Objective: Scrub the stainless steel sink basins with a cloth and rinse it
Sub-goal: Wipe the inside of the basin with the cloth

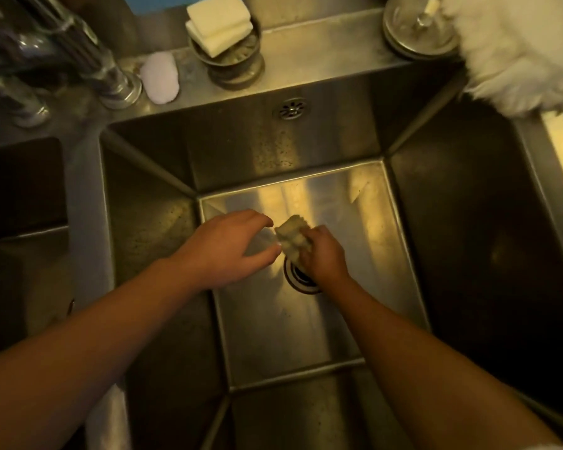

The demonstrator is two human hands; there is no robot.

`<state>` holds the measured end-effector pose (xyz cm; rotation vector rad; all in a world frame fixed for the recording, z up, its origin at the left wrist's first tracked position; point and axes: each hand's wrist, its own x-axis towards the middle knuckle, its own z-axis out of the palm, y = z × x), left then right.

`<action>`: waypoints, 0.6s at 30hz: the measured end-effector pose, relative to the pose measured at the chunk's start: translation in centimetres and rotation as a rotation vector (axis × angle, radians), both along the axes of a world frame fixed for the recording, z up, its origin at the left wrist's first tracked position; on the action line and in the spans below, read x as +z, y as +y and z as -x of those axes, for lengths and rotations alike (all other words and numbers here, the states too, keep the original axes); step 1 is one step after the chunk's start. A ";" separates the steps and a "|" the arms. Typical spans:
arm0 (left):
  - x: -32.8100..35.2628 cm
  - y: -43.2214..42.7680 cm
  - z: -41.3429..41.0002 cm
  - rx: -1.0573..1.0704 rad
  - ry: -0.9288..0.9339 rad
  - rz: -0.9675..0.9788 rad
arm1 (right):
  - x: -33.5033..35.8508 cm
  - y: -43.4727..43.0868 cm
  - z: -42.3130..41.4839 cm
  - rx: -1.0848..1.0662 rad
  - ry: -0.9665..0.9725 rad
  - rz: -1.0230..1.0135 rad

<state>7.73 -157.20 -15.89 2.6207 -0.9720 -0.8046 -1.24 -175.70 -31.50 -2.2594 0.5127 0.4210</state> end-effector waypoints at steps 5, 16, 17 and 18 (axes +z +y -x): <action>-0.3 0.2 0.1 0.050 0.046 0.018 | 0.9 1.1 2.8 -0.102 -0.104 -0.083; -0.9 -0.5 0.7 0.039 0.050 0.035 | 0.2 -6.7 3.3 -0.453 -0.003 0.132; -0.9 -0.5 0.6 0.035 0.037 0.037 | 0.0 -6.0 2.7 -0.447 -0.010 0.121; -0.9 -0.5 0.4 0.036 0.022 0.039 | 0.0 -5.3 2.0 -0.431 -0.018 0.106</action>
